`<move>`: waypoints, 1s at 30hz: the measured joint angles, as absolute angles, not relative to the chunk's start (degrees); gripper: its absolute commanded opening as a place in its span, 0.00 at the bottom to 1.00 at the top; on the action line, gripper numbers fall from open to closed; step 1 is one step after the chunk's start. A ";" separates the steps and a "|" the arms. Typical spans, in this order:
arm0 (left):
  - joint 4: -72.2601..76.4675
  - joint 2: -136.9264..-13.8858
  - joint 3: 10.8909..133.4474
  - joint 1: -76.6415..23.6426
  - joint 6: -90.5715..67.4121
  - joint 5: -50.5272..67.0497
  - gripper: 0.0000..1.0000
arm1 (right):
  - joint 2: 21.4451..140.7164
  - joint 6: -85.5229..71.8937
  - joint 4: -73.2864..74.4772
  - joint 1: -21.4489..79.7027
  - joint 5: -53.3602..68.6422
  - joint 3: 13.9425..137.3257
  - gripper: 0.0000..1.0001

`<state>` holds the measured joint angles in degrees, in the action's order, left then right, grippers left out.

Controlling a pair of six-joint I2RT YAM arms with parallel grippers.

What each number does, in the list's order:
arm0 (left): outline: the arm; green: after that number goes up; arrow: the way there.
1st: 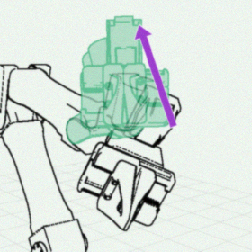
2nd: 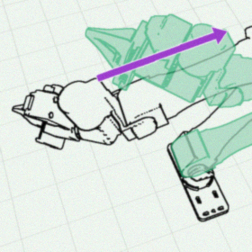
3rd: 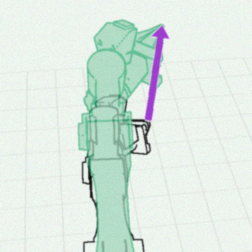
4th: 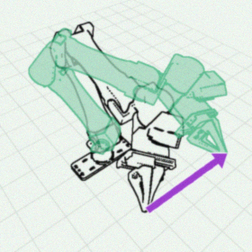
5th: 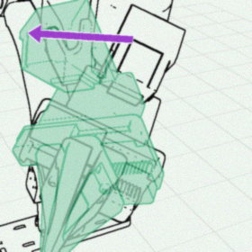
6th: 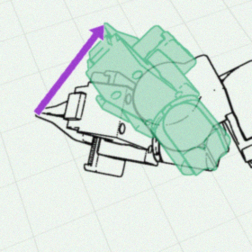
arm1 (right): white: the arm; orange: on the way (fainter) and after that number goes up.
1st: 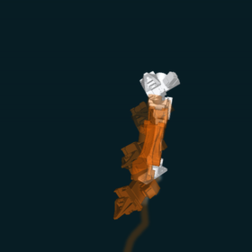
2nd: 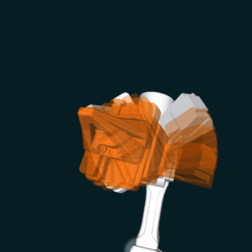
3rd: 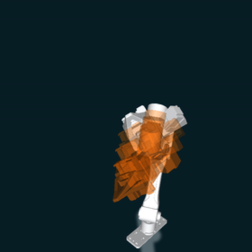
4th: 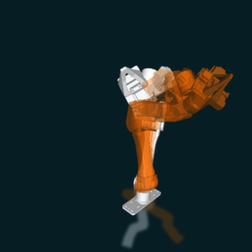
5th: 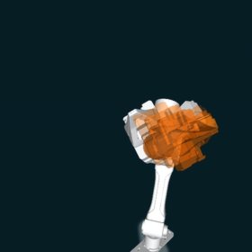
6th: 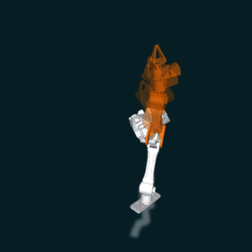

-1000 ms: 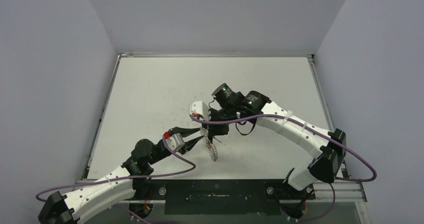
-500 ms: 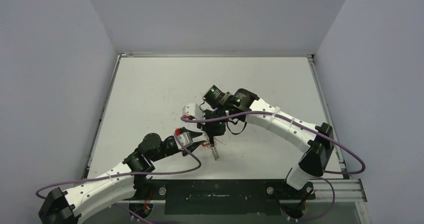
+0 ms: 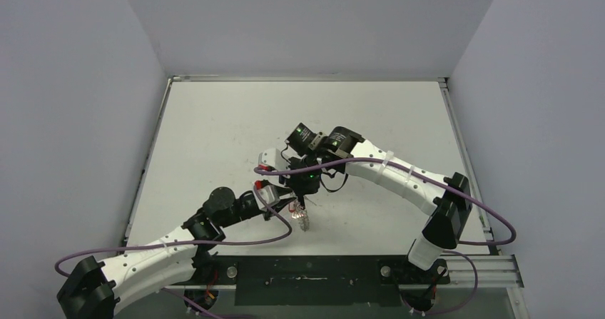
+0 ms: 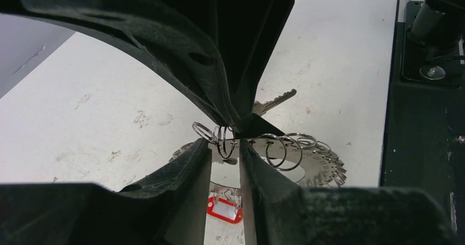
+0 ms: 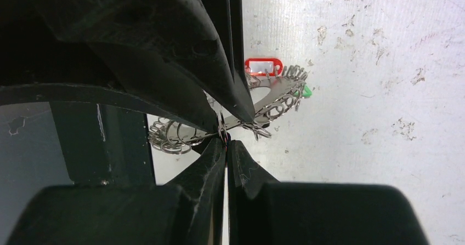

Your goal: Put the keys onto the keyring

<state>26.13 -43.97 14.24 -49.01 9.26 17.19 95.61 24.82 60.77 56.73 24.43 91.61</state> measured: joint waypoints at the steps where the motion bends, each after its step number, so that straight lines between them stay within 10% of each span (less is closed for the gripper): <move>1: 26.37 -43.79 14.24 -49.01 9.23 17.19 0.20 | 95.61 24.82 60.80 56.73 24.38 91.61 0.00; 25: 27.64 -44.03 14.63 -49.01 9.47 17.80 0.00 | 95.61 24.62 61.04 57.06 23.68 91.61 0.00; 30: 27.64 -43.20 14.37 -49.01 9.19 17.39 0.00 | 95.50 24.43 60.05 56.99 23.66 91.37 0.29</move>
<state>27.64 -43.20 14.37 -49.01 9.19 17.39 95.50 24.43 60.05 56.99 23.66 91.37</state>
